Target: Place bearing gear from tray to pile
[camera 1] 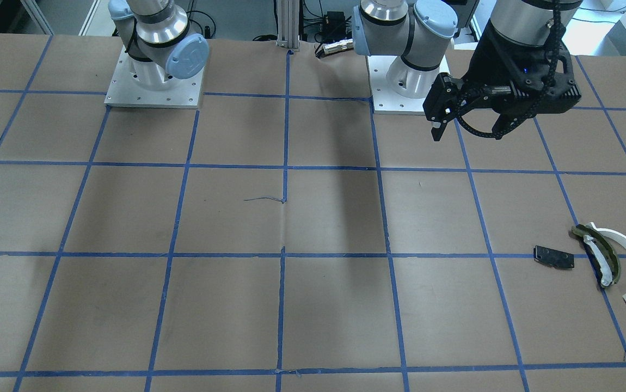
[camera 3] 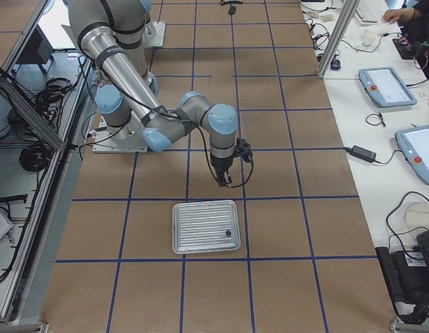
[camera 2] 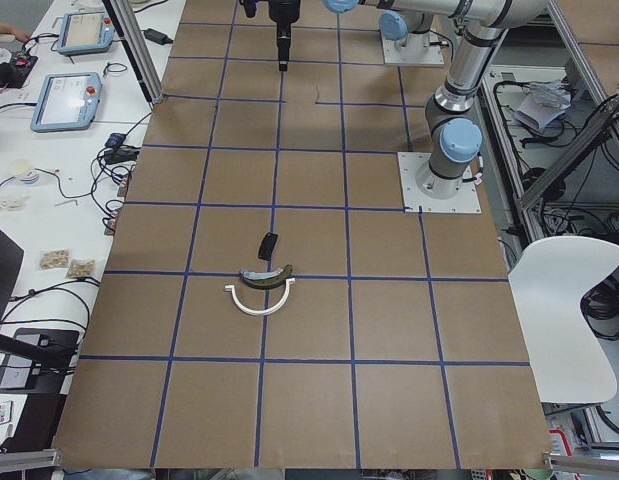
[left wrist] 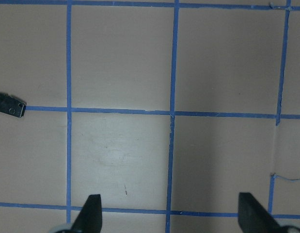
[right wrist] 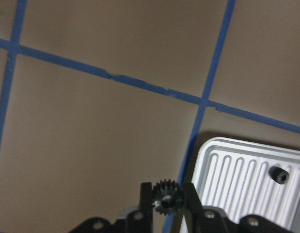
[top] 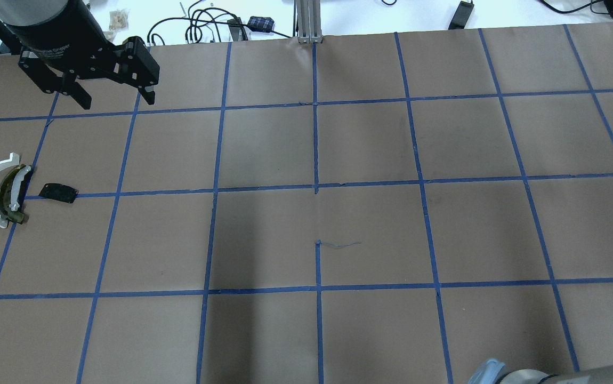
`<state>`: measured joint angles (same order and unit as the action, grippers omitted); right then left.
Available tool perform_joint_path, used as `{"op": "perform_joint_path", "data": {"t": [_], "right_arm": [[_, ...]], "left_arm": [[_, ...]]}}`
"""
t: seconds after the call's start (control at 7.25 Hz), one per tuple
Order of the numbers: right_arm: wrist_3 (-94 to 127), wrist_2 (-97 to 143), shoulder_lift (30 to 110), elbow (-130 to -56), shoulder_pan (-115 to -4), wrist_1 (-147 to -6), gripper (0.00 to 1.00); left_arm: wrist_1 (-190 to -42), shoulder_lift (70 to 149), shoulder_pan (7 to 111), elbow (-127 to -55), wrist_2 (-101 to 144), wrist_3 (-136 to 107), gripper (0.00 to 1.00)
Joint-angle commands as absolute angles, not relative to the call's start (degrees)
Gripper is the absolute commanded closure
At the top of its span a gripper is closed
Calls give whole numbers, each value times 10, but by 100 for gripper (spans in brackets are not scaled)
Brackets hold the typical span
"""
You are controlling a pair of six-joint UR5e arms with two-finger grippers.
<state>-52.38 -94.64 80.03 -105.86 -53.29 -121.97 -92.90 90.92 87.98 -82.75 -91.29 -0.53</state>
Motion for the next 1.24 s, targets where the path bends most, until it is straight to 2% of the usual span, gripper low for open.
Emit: {"op": "perform_joint_path", "data": {"t": [0.0, 0.41, 0.69, 1.1], "right_arm": [[-285, -947, 790, -1060, -728, -1215, 95], [23, -940, 768, -1059, -906, -1215, 94], [199, -839, 737, -1053, -987, -1243, 91], [329, -845, 659, -1041, -1080, -1346, 84]], "left_arm": [[-929, 910, 880, -828, -913, -5, 0], [-929, 910, 880, -829, -913, -5, 0], [-930, 908, 880, -829, -913, -5, 0], [-931, 906, 881, -830, -913, -5, 0]]}}
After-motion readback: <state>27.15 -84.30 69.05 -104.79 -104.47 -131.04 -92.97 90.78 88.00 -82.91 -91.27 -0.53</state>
